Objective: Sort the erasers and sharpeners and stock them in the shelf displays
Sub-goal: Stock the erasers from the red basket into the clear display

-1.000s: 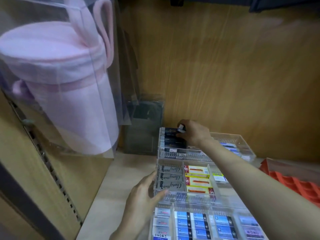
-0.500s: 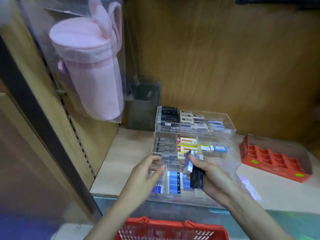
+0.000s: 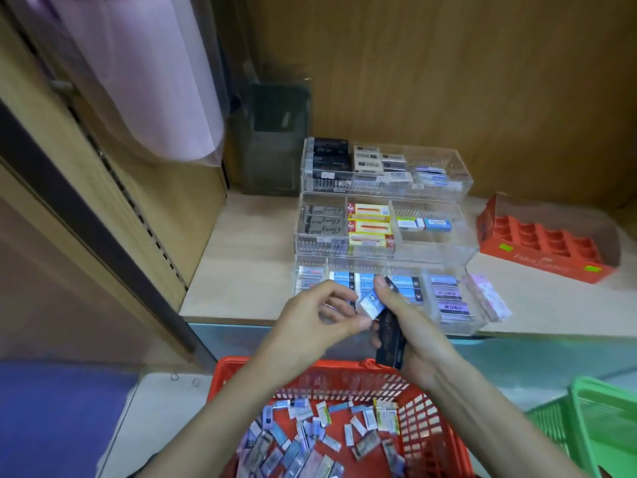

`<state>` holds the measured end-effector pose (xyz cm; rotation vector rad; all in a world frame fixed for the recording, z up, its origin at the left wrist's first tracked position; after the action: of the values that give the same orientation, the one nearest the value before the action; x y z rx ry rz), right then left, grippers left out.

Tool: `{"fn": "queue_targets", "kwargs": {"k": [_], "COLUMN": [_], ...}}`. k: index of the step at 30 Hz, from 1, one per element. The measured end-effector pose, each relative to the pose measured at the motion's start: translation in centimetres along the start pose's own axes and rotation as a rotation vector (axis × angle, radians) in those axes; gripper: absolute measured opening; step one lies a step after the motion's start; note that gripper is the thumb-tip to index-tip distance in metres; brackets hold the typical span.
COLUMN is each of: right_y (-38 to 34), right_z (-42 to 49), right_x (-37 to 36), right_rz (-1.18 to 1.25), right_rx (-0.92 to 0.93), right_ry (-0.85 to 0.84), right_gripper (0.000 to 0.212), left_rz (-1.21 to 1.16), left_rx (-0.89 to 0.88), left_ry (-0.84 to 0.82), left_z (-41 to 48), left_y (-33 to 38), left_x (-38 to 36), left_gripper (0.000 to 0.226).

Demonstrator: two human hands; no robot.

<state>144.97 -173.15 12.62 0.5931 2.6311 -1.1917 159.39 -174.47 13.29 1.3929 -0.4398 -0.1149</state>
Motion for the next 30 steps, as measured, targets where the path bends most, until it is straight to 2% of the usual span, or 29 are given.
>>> {"fn": "queue_targets", "kwargs": {"k": [4, 6, 8, 10, 11, 12, 14, 18, 20, 22, 24, 26, 28, 30], "right_y": [0.6, 0.3, -0.5, -1.6, -1.9, -2.2, -2.7, -3.0, -3.1, -3.7, -4.6, -5.4, -6.0, -6.2], "right_z": [0.3, 0.0, -0.4, -1.0, -1.1, -1.2, -1.5, -1.4, -1.0, -0.4, 0.2, 0.7, 1.1, 1.7], "right_x": [0.4, 0.6, 0.7, 1.0, 1.3, 1.6, 2.3, 3.1, 3.8, 5.2, 7.1, 9.1, 10.5, 10.9], "right_rz": [-0.018, -0.061, -0.162, -0.431, -0.568, -0.663, -0.742, -0.967, -1.095, -1.285, -1.469, -1.556, -1.545, -1.523], "right_rx": [0.034, 0.028, 0.099, 0.287, 0.409, 0.51, 0.617, 0.828, 0.907, 0.869, 0.722, 0.586, 0.53, 0.524], "right_ry": [-0.023, -0.09, -0.158, -0.143, -0.098, -0.067, -0.065, 0.008, 0.077, 0.17, 0.314, 0.466, 0.549, 0.564], "right_gripper": [0.02, 0.032, 0.034, 0.034, 0.043, 0.051, 0.055, 0.034, 0.032, 0.033, 0.033, 0.032, 0.03, 0.029], "left_rz": [-0.094, -0.192, -0.275, -0.307, -0.304, -0.299, -0.281, -0.229, -0.192, -0.092, 0.3, 0.702, 0.792, 0.829], "left_rx": [0.081, 0.123, 0.153, 0.15, 0.143, 0.131, 0.116, 0.104, 0.107, 0.09, -0.039, -0.199, -0.166, -0.128], "left_ry": [0.03, 0.055, 0.096, 0.127, 0.135, 0.141, 0.144, 0.115, 0.085, 0.044, 0.016, -0.051, -0.126, -0.173], "left_z": [0.1, 0.0, 0.1, 0.5, 0.6, 0.8, 1.1, 1.2, 1.3, 1.3, 1.3, 1.3, 1.4, 1.7], "left_y": [-0.3, -0.2, 0.1, 0.4, 0.6, 0.7, 0.9, 0.8, 0.4, -0.3, -2.0, -3.7, -4.9, -5.8], "left_x": [-0.4, -0.5, -0.2, 0.3, 0.6, 0.9, 1.4, 1.4, 0.7, -0.3, -1.0, -1.4, -1.6, -1.7], "left_gripper": [0.014, 0.01, 0.01, 0.011, 0.012, 0.013, 0.017, 0.017, 0.016, 0.016, 0.015, 0.039, 0.056, 0.066]}}
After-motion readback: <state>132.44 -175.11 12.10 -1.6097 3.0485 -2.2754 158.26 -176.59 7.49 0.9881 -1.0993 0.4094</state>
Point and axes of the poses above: each hand's wrist, its own z-axis towards the middle knuckle, its own x-axis out of the back of the hand, y = z × x, the point moved 1 cm from there along z, towards the middle knuckle, and after that the axes turned 11 degrees about -x, right-handed, at the moved point
